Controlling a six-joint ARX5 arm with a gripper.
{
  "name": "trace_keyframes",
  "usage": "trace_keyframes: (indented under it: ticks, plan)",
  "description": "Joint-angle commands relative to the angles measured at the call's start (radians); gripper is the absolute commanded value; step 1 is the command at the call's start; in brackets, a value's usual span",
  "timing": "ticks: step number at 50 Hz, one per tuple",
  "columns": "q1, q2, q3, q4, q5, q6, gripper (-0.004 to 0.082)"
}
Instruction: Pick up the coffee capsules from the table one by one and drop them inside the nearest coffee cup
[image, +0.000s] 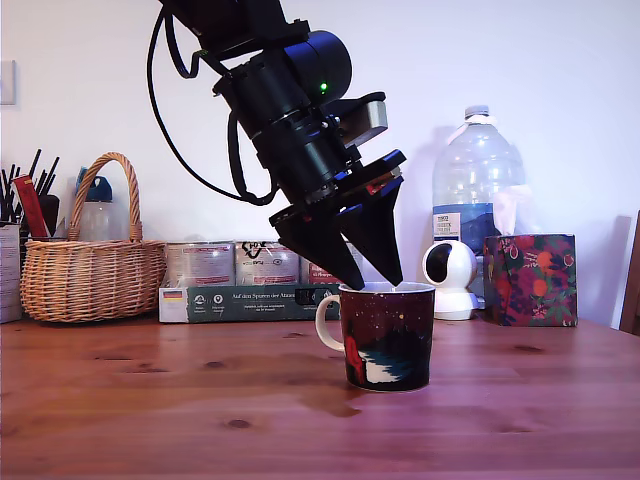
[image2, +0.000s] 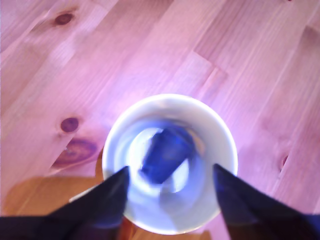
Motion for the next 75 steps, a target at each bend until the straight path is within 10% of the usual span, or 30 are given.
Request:
trace_keyframes:
  ticks: [1, 16, 47, 75]
  plan:
    - [-0.005, -0.008, 0.011, 0.002, 0.004, 0.008, 0.0641]
    - [-0.005, -0.089, 0.011, -0.017, 0.004, 0.007, -0.0020]
    - [0.035, -0.412, -0.256, 0.163, 0.019, -0.061, -0.0024]
    - [0.275, -0.896, -0.755, 0.372, -0.092, -0.162, -0.0024]
